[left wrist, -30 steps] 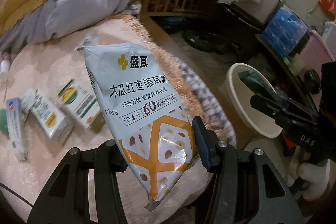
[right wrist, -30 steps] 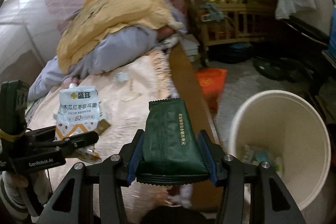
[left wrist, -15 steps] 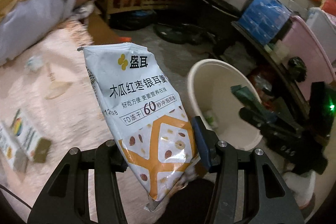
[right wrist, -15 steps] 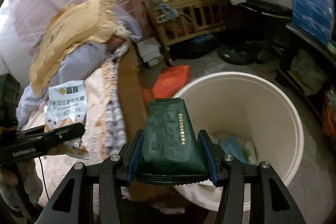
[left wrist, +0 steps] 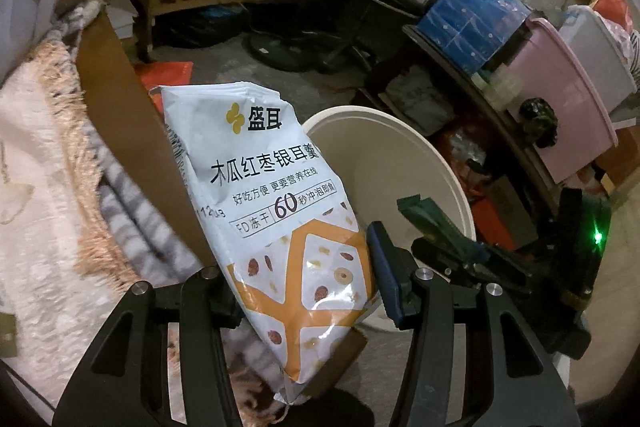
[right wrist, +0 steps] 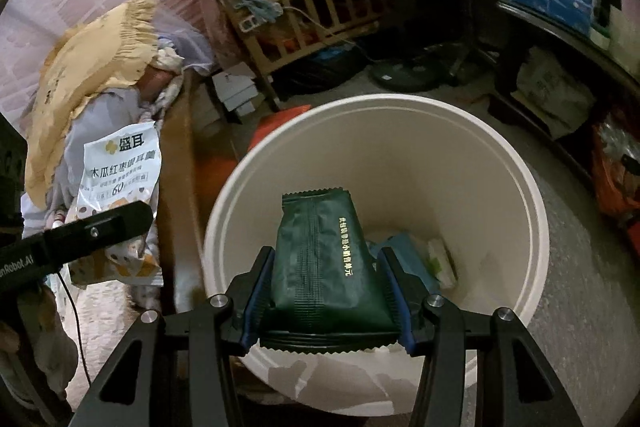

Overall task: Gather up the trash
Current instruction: 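Carry the white snack bag and green packet over the white bucket, then open both tools to drop the bag and packet into the bucket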

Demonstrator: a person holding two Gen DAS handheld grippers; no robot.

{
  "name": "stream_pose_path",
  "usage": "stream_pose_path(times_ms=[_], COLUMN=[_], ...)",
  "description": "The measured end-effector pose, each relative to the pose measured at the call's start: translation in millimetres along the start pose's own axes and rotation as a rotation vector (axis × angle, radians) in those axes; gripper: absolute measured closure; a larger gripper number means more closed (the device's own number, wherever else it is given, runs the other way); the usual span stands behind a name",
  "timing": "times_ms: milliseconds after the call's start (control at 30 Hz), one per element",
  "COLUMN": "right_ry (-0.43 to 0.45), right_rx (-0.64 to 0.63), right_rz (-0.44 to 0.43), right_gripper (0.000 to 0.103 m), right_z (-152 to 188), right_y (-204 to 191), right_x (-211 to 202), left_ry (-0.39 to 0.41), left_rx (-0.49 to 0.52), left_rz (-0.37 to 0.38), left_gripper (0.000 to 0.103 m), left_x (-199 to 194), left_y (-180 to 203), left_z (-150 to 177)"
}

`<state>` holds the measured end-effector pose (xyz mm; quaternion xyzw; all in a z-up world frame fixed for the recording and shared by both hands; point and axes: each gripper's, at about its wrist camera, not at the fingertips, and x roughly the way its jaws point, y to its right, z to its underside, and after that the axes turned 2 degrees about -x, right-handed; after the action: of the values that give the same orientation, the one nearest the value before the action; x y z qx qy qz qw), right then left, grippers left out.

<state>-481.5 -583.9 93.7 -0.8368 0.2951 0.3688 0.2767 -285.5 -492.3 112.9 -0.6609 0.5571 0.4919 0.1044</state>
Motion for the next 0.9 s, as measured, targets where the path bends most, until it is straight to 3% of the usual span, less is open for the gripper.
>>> stream_pose_path(times_ms=[233, 300, 367, 900], right_ry=[-0.007, -0.002, 0.002, 0.0], right_rx=[0.022, 0.035, 0.047, -0.011], right_rz=[0.029, 0.036, 0.039, 0.008], right_gripper=[0.053, 0.049, 0.037, 0.036], right_z=[-3, -3, -3, 0], right_y=[8, 12, 14, -17], right_x=[3, 1, -2, -6], left_ry=[-0.003, -0.009, -0.004, 0.035], left_rx=[-0.037, -0.039, -0.037, -0.062], left_rz=[0.087, 0.095, 0.099, -0.021], left_gripper=[0.047, 0.044, 0.038, 0.038], left_x=[12, 13, 12, -23], left_y=[4, 6, 6, -26], left_z=[-3, -4, -3, 19])
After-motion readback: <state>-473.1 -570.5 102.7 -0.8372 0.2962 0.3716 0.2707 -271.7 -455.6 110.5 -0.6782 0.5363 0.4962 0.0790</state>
